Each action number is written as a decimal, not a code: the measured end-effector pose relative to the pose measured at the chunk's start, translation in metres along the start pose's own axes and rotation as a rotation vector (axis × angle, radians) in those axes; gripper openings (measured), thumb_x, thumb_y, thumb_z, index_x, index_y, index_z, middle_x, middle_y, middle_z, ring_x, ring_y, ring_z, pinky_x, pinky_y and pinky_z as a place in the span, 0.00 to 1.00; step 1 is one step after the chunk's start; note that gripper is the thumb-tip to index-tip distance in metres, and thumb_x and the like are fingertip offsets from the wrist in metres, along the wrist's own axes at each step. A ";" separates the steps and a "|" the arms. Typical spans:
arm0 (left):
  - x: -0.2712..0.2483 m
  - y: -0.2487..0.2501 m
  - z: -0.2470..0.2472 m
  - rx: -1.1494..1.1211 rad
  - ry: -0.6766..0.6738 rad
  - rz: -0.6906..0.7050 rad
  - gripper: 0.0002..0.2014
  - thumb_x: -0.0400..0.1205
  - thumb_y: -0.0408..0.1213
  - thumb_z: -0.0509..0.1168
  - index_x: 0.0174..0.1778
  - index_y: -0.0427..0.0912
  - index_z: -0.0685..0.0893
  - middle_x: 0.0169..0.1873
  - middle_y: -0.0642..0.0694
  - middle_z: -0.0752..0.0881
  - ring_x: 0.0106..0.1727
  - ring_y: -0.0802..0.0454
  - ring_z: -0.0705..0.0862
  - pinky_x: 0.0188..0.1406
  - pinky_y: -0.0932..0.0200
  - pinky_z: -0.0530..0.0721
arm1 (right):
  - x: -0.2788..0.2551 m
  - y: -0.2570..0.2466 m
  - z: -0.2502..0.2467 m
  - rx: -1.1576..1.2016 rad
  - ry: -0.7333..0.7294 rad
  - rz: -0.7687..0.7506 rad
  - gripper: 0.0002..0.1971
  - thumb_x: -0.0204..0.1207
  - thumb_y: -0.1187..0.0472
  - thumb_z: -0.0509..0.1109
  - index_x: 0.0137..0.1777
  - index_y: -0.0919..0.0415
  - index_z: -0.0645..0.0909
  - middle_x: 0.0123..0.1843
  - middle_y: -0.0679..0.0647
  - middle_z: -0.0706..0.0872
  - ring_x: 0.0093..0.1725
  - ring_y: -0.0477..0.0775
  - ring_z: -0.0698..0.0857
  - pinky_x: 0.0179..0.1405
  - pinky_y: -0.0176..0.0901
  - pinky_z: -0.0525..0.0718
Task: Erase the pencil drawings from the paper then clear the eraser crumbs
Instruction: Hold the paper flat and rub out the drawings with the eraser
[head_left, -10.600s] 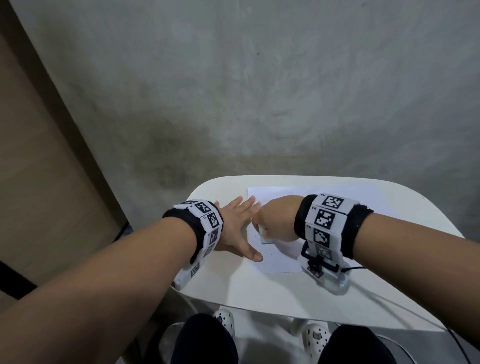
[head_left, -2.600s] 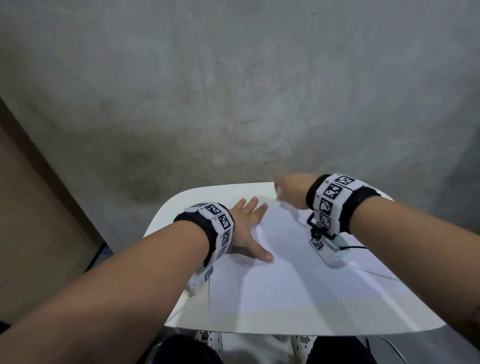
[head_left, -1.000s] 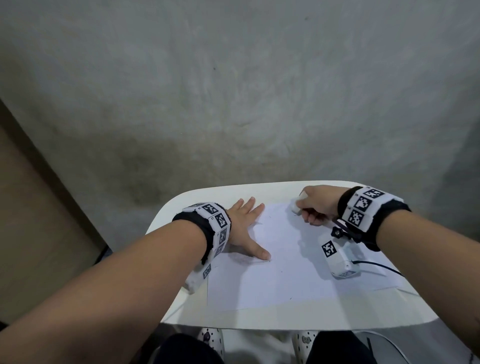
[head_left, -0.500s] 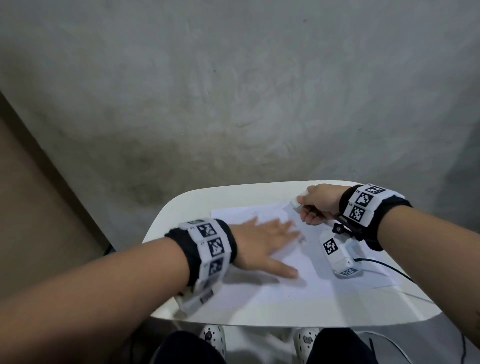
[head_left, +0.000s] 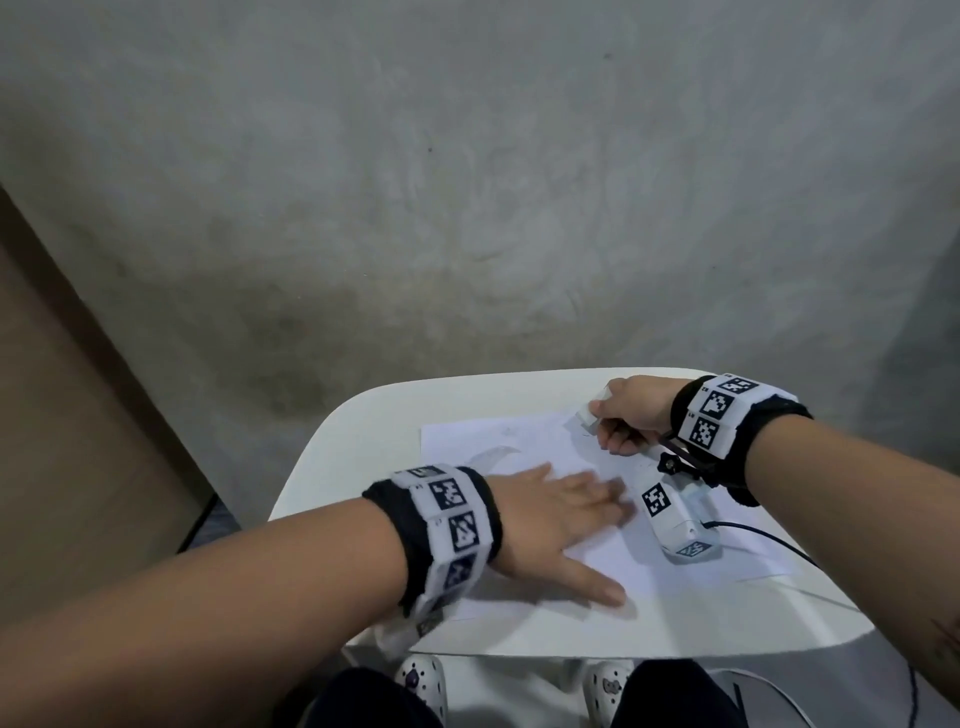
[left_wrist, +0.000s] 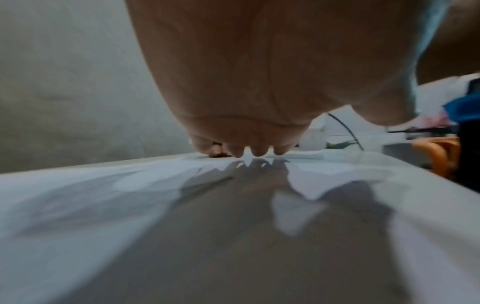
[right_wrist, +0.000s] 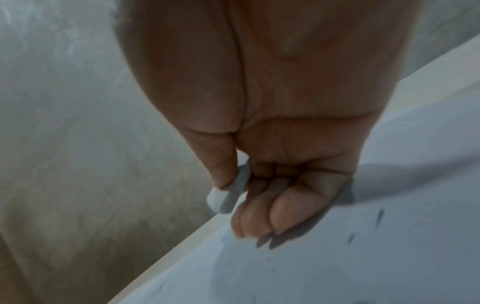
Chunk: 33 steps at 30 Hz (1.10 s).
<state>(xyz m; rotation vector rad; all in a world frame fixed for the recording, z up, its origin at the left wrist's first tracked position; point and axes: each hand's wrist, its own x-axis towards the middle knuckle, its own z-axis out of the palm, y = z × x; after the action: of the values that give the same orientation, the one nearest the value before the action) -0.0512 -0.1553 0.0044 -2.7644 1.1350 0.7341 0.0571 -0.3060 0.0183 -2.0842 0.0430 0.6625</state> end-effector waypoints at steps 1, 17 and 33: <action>-0.005 -0.012 0.001 -0.029 0.021 -0.089 0.49 0.79 0.75 0.47 0.85 0.50 0.33 0.84 0.52 0.31 0.85 0.53 0.33 0.83 0.42 0.35 | 0.000 0.001 -0.001 -0.010 -0.014 -0.009 0.17 0.89 0.64 0.53 0.36 0.66 0.69 0.29 0.63 0.77 0.10 0.45 0.74 0.12 0.28 0.74; -0.024 -0.082 0.022 -0.148 -0.009 -0.479 0.65 0.65 0.76 0.67 0.83 0.57 0.27 0.83 0.46 0.26 0.85 0.46 0.29 0.84 0.35 0.41 | -0.036 -0.042 0.059 -0.891 -0.145 -0.417 0.02 0.79 0.57 0.67 0.47 0.53 0.80 0.31 0.49 0.84 0.32 0.49 0.81 0.32 0.36 0.75; -0.019 -0.086 0.019 -0.190 -0.051 -0.494 0.65 0.64 0.75 0.71 0.85 0.56 0.35 0.82 0.46 0.24 0.84 0.47 0.26 0.83 0.33 0.43 | -0.044 -0.052 0.090 -1.333 -0.167 -0.498 0.12 0.79 0.65 0.64 0.60 0.60 0.82 0.50 0.51 0.85 0.45 0.52 0.78 0.33 0.34 0.71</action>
<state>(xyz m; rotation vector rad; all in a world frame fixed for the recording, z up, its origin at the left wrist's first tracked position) -0.0120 -0.0759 -0.0137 -2.9680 0.3521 0.8705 -0.0057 -0.2143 0.0402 -3.0476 -1.2821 0.5869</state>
